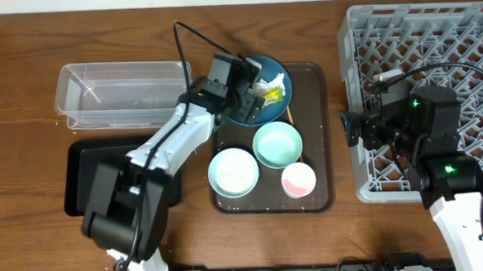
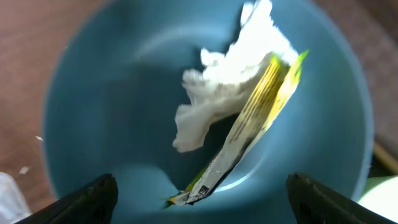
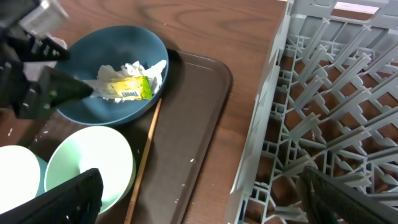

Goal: Sort waste into correct bins and load items into the dishwasher rack
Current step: 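Reach the left gripper over the teal plate toward the yellow wrapper, then grasp the yellow snack wrapper with the left gripper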

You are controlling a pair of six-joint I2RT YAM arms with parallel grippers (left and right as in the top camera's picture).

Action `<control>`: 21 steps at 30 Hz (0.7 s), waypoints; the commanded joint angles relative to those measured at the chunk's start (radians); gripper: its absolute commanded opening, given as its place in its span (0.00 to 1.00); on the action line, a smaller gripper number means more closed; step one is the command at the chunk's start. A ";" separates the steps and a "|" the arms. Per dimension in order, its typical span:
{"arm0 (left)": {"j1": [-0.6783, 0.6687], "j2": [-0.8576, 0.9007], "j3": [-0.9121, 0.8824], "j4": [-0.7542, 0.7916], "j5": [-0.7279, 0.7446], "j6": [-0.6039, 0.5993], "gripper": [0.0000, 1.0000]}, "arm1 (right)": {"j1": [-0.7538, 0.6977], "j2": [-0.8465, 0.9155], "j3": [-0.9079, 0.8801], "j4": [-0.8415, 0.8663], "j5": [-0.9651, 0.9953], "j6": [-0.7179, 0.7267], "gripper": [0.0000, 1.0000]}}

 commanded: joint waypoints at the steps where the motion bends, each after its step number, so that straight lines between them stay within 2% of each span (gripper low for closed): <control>1: 0.002 0.019 0.014 0.005 -0.012 0.017 0.89 | 0.007 -0.002 0.020 0.002 -0.008 0.012 0.99; 2: 0.002 0.023 0.014 0.005 -0.012 0.017 0.89 | 0.007 -0.002 0.020 0.002 -0.008 0.012 0.99; 5: 0.002 0.034 0.014 0.004 -0.012 0.016 0.80 | 0.007 -0.002 0.020 0.002 -0.008 0.012 0.99; 15: 0.002 0.076 0.013 -0.002 -0.012 0.016 0.77 | 0.007 -0.002 0.020 0.002 -0.008 0.012 0.99; 18: 0.002 0.076 0.013 -0.001 -0.012 0.017 0.68 | 0.007 -0.002 0.020 0.002 -0.008 0.012 0.99; 21: 0.002 0.076 0.013 0.000 -0.012 0.016 0.47 | 0.007 -0.002 0.020 0.002 -0.008 0.012 0.99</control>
